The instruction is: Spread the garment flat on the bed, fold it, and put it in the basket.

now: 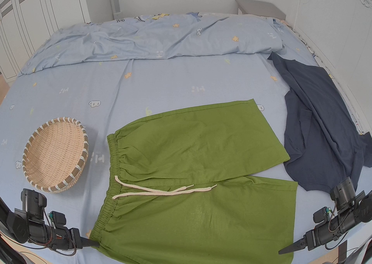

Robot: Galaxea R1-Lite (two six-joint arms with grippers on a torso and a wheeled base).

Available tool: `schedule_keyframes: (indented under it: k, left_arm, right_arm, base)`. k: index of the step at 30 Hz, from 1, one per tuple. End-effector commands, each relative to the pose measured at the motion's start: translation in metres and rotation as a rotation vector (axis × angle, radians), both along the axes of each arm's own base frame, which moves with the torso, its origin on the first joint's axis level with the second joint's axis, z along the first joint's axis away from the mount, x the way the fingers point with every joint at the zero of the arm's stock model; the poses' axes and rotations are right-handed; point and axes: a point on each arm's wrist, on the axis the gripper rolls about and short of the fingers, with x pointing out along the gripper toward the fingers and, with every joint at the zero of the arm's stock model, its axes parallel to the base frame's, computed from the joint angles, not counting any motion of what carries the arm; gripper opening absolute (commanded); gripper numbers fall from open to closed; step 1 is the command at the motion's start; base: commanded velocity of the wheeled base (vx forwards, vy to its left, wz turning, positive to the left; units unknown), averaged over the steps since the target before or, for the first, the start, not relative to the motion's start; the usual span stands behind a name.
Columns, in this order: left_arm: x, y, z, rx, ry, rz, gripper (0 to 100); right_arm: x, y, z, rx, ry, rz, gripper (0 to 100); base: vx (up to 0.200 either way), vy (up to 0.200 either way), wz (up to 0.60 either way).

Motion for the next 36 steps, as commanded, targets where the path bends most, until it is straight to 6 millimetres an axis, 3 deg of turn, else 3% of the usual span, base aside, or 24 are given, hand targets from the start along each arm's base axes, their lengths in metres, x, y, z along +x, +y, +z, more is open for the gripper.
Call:
schedule_keyframes:
  k: [1,11,20,36]
  left_arm:
    - [0.001,-0.001,0.0,-0.003,-0.003,-0.006,0]
    - [0.007,0.0,0.002,-0.009,-0.02,-0.01,0]
    - [0.01,0.0,0.003,-0.01,-0.027,-0.011,0]
    - [0.01,0.0,0.004,-0.01,-0.03,-0.008,0]
  right_arm:
    - [0.002,0.005,-0.01,-0.003,0.067,0.034,100]
    - [-0.001,0.013,-0.011,0.007,0.06,0.121,100]
    - [-0.006,0.032,-0.011,0.003,0.066,0.247,100]
    - [-0.012,0.037,-0.009,-0.021,0.154,0.21,100]
  base:
    - [0.0,0.0,0.0]
    - [0.0,0.0,0.0]
    - [0.0,0.0,0.0]
    - [0.0,0.0,0.0]
